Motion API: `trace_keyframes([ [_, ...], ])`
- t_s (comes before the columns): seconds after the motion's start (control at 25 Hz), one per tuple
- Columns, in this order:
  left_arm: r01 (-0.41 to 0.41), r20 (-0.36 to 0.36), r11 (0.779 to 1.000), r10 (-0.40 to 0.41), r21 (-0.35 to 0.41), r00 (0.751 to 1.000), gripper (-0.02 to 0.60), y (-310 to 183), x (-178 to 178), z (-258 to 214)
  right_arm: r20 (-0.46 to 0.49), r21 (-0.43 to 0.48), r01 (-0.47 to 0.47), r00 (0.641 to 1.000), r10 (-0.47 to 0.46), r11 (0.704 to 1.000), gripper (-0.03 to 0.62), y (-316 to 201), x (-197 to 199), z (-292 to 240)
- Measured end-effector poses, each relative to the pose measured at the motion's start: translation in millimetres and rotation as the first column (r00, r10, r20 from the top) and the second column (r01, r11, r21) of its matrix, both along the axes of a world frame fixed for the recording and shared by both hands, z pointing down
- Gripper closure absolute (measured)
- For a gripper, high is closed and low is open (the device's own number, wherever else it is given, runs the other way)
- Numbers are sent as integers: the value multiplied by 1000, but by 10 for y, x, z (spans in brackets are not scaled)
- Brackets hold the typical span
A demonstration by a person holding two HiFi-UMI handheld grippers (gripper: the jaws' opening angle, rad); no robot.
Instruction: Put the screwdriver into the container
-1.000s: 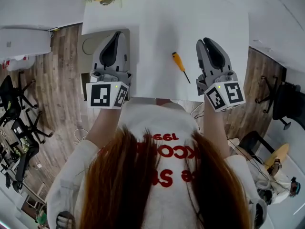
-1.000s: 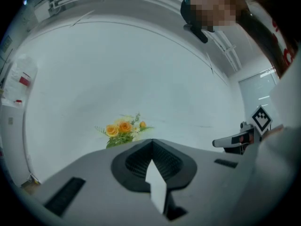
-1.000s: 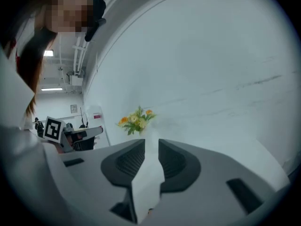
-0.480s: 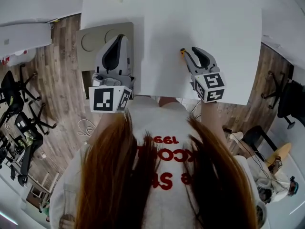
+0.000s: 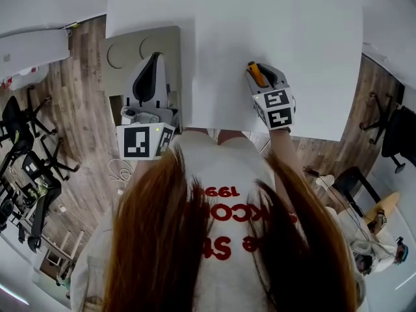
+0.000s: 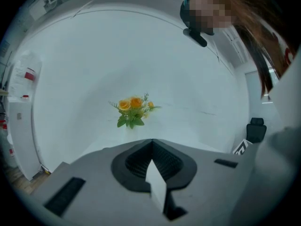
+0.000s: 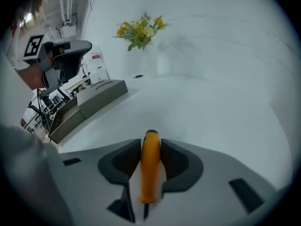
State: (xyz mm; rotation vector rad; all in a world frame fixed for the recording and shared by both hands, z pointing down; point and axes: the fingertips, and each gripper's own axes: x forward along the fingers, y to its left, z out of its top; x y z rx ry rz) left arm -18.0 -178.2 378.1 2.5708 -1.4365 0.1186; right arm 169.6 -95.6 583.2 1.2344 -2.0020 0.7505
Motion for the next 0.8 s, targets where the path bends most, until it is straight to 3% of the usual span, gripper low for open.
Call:
trace_keyframes([
  [0.2, 8, 4, 1000, -8, 18, 1000, 577, -18, -36, -37, 53, 42, -22, 998, 20, 999, 465, -19, -3, -124],
  [0.32, 11, 6, 997, -12, 73, 1000, 577, -61, -91, -103, 102, 109, -60, 994, 49, 992, 467, -95, 41, -282],
  [0.44, 14, 14, 997, -15, 73, 1000, 577, -98, -100, -152, 156, 196, -105, 985, 75, 975, 468, -205, 102, -535],
  [0.6, 12, 3, 994, -12, 112, 1000, 577, -169, -76, -307, 236, 343, -170, 968, 90, 924, 468, -371, 188, -1023],
  [0.8, 6, -17, 985, -3, 175, 1000, 577, -249, -31, -531, 314, 515, -253, 945, 94, 819, 470, -535, 328, -1758],
])
